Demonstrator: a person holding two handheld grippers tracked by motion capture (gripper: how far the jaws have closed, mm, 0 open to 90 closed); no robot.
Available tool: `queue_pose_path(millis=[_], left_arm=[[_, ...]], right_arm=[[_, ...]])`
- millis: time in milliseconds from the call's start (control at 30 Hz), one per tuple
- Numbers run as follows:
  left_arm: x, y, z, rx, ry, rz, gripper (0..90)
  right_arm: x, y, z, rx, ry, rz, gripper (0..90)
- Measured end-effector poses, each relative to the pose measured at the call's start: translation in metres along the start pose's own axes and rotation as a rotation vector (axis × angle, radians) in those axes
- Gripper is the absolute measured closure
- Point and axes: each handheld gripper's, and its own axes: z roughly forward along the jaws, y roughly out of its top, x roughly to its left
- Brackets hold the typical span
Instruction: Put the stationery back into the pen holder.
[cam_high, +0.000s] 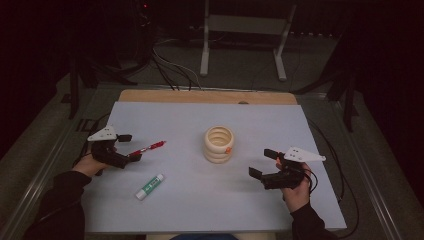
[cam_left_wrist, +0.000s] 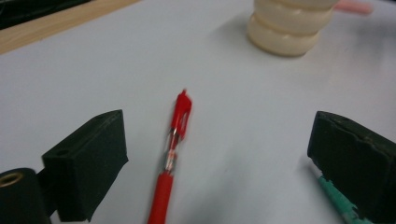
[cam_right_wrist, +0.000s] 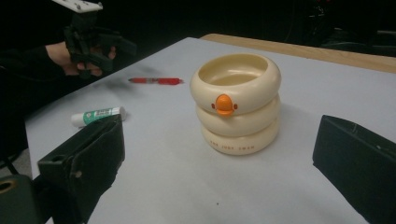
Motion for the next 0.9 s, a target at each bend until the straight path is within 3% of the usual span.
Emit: queue_pose_path(millis=[100,267,500,733,900], left_arm=[[0.004,-0.004,-0.003,0.001,0.017,0.009,14.0],[0.009,-0.011,-0.005,0.049,0.043,0.01,18.8],[0.012,-0.016,0.0,0.127,0.063,-0.024,28.1],[0.014,-0.016,0.008,0.184,0.09,0.013,41.8],[0.016,-0.017,0.015,0.231,0.085,0.04,50.7]], right_arm=[[0.0,0.0,0.0,-0.003,0.004,0.002,2.0],[0.0,0.0,0.0,0.0,0.002,0.0,2.0],[-0.001,0.0,0.001,0.001,0.007,0.003,2.0],[-0.001,-0.001,0.001,0.003,0.008,0.004,2.0],[-0.001,-0.001,0.001,0.002,0.01,0.005,2.0]])
